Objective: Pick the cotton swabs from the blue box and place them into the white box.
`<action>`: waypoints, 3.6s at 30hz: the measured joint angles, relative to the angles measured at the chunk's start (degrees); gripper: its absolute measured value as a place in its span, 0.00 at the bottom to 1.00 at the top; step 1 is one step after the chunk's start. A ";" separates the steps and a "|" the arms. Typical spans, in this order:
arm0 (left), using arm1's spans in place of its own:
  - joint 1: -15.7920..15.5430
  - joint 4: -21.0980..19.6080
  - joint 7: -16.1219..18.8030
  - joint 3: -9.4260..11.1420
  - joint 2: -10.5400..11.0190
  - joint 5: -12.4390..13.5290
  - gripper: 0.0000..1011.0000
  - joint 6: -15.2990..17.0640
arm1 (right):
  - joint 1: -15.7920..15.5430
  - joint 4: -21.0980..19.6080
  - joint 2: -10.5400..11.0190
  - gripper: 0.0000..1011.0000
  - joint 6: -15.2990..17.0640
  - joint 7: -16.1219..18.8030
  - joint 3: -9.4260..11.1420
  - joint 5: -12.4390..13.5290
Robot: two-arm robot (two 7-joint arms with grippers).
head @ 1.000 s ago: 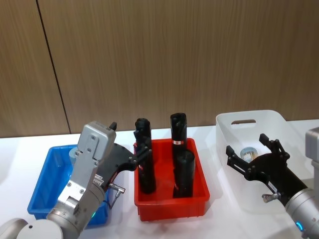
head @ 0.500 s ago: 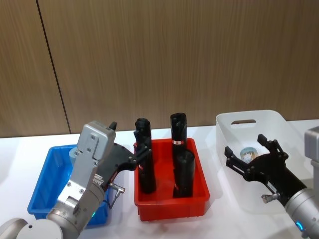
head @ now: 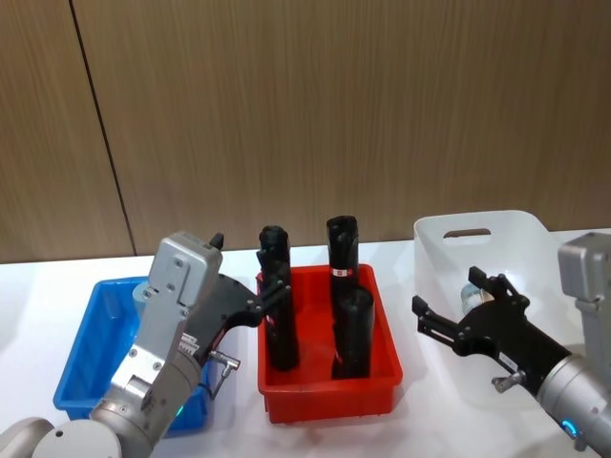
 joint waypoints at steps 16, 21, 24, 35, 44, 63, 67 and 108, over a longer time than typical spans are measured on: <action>0.00 0.00 0.00 0.00 0.00 0.00 0.99 0.00 | 5.55 6.62 -1.44 0.99 4.46 9.22 -0.80 -0.51; 0.00 0.00 0.00 0.01 0.00 0.01 0.99 0.00 | 7.07 8.87 -2.18 0.99 5.02 11.20 -1.39 -1.41; 0.00 0.00 0.00 0.01 0.00 0.00 0.99 0.01 | 8.14 10.53 -2.75 0.99 5.31 12.17 -1.83 -2.10; 0.00 0.00 0.00 0.01 0.00 0.01 0.99 0.01 | 12.38 16.71 -5.32 0.99 5.57 14.50 -3.54 -4.80; 0.00 0.00 0.00 0.01 0.00 0.01 0.99 0.00 | 15.28 20.94 -7.08 0.99 5.47 14.81 -4.43 -6.28; 0.00 0.00 0.00 0.00 0.00 0.01 0.99 0.01 | 19.93 27.66 -9.99 0.99 5.24 14.32 -5.84 -7.61; 0.00 0.00 0.00 0.01 0.00 0.01 0.99 0.01 | 20.48 28.50 -10.34 0.95 5.19 14.33 -6.06 -7.77; 0.00 0.00 0.00 0.00 0.00 0.01 0.99 0.01 | 19.54 19.57 -8.05 0.50 3.94 12.92 -4.54 -5.92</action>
